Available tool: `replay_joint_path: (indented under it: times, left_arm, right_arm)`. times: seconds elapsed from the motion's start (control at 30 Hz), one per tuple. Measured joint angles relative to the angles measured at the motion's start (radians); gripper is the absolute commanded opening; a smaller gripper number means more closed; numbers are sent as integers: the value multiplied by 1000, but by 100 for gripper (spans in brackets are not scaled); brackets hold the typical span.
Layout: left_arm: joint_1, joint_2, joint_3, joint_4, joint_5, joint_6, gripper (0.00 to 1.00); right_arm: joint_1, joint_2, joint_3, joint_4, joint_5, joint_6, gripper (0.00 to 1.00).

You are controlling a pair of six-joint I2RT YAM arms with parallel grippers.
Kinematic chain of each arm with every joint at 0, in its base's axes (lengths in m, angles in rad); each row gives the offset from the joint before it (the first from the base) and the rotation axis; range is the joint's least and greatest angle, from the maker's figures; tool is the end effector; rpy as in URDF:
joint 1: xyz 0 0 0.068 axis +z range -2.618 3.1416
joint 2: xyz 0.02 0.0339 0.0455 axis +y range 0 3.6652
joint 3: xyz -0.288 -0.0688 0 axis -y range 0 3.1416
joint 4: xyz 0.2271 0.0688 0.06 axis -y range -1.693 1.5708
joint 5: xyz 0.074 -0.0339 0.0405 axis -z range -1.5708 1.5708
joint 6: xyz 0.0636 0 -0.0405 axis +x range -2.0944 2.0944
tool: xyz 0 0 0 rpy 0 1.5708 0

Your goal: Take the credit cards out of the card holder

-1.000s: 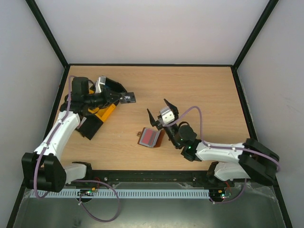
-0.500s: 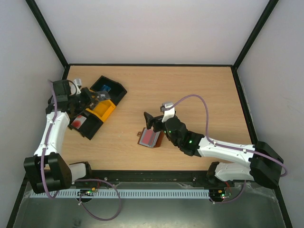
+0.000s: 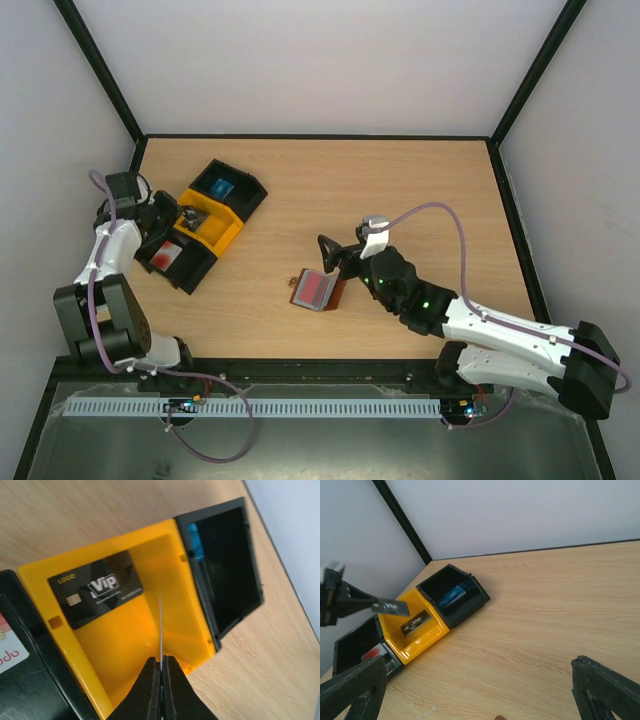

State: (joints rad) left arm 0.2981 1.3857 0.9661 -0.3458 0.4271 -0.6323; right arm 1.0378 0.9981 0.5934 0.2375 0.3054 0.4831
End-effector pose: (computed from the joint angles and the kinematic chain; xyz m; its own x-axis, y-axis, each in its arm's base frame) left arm 0.2887 0.0611 0.2675 -0.5450 -0.7302 -0.4121 -0.3767 0.6523 -0.6577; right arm 0.1329 0.1876 0.2989 -0.3865 0.2168 -0.8965 -0.5547 0.7219 0.4137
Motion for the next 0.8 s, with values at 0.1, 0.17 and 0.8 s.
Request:
replay_joint_path:
  times: [0.1, 0.17, 0.8]
  left_arm:
    - [7, 57, -1, 14, -20, -23, 3]
    - [11, 82, -1, 24, -30, -32, 3]
    - [16, 204, 0, 114, -69, -80, 4]
  right_arm:
    - [-5, -37, 0, -13, 1, -1, 98]
    - [-7, -60, 0, -20, 5, -2, 98]
    - [-18, -82, 0, -61, 66, -25, 98]
